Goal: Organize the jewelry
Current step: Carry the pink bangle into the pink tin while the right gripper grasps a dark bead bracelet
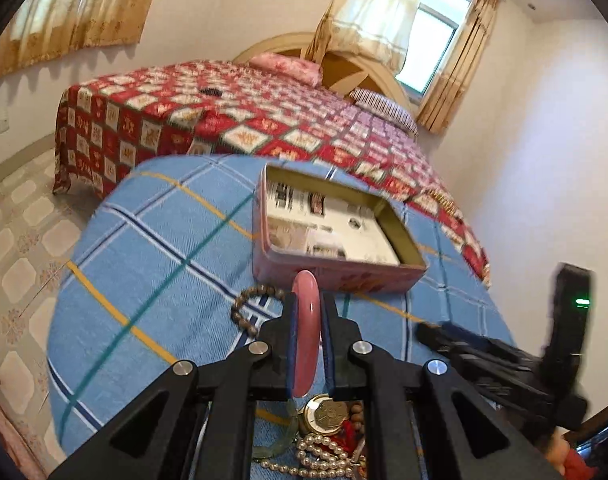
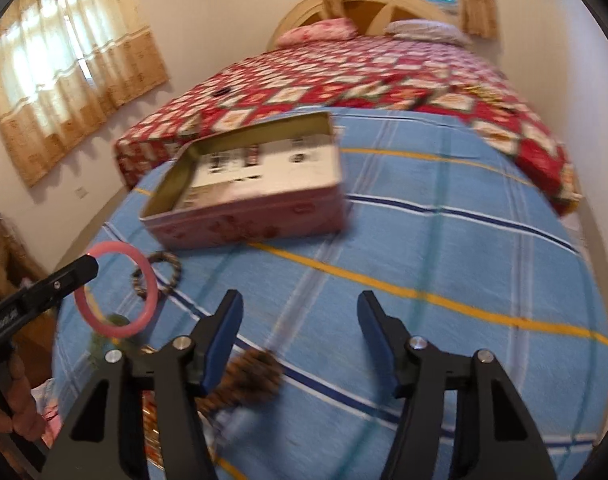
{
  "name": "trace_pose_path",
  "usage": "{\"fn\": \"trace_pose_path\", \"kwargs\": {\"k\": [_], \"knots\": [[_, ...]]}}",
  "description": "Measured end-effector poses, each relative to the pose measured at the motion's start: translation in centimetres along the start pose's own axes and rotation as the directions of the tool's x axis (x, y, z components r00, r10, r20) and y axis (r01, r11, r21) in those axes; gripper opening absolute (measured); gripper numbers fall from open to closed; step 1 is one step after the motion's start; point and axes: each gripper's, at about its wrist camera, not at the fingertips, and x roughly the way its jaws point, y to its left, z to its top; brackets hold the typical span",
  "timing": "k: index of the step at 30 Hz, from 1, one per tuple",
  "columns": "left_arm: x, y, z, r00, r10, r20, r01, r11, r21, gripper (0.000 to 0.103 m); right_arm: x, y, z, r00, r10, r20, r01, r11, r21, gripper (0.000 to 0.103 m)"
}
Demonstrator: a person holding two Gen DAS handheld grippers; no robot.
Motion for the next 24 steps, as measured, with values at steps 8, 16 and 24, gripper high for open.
{"fn": "trace_pose_path", "kwargs": {"k": [8,16,24], "knots": [[-2.1,0.9,1.4,0.998,0.019,0.067,-0.019,1.0,-0.002,0.01,4.9,5.1,1.0,0.987,0.108,-0.121,-0.122,0.986,-0.115,0.054],[-2.7,1.8,1.8,0.995,0.047,0.082,-0.048,0.999,0.004,0.01,8.5,10.2,1.0,0.989,-0.033,-0.145,-0.021,0.936,-0.352,0.033],[-1.8,0.9,2.0,0.996,0.039,0.08,-0.042,0.999,0.032,0.01,6.1,7.0,0.8,0.992,0.028,-0.119,-0.063,0.952,-0.299,0.01]]}}
